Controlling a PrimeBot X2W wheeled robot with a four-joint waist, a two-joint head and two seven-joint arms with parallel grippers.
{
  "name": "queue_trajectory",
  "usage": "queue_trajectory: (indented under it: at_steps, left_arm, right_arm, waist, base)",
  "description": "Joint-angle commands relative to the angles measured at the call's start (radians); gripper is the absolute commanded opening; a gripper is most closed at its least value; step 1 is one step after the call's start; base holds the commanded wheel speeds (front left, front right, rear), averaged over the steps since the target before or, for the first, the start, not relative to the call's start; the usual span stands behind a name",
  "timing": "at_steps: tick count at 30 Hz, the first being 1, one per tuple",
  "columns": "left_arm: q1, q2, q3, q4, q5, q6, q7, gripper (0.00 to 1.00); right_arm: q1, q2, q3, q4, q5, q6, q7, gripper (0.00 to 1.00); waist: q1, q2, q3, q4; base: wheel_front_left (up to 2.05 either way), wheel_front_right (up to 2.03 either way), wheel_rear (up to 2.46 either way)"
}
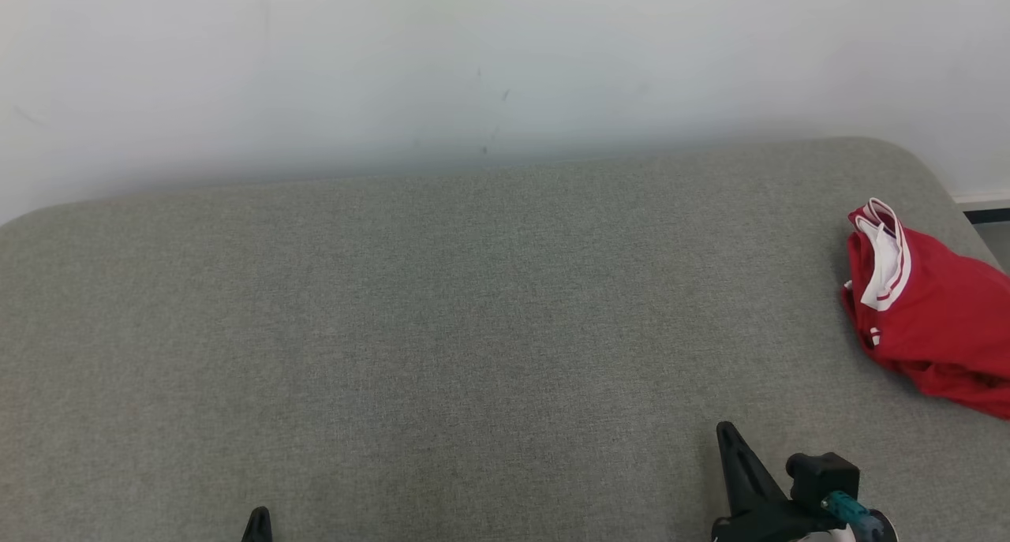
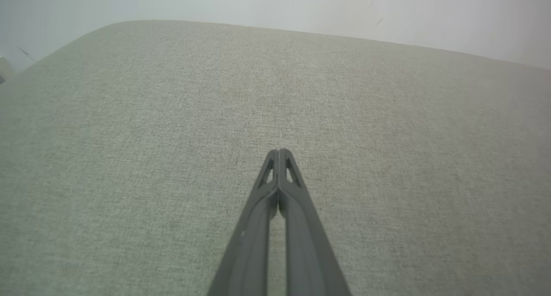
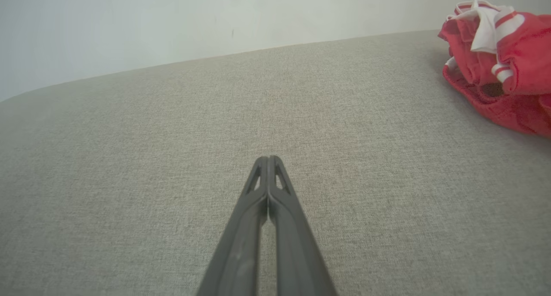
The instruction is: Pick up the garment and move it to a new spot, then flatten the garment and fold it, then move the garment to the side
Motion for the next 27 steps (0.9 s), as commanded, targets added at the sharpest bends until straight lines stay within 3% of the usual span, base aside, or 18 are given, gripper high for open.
queue_trajectory:
  at_steps: [1,27]
  left_arm:
    - [-0.018,0.003,0.01,-0.014,-0.045,-0.006,0.01,0.0]
    - [-0.063,0.004,0.037,-0.06,-0.518,-0.039,0.121,0.0]
  right_arm:
    - [-0.023,0.0,-0.009,-0.022,0.048,0.0,0.01,0.0]
    - [0.004,0.0,-0.044,-0.131,0.542,-0.001,0.119,0.0]
  waist:
    - [0.0,0.0,0.0,0.001]
    - [0.0,0.0,-0.005,0.011]
  base:
    - [0.0,0.0,0.0]
    - [0.0,0.0,0.0]
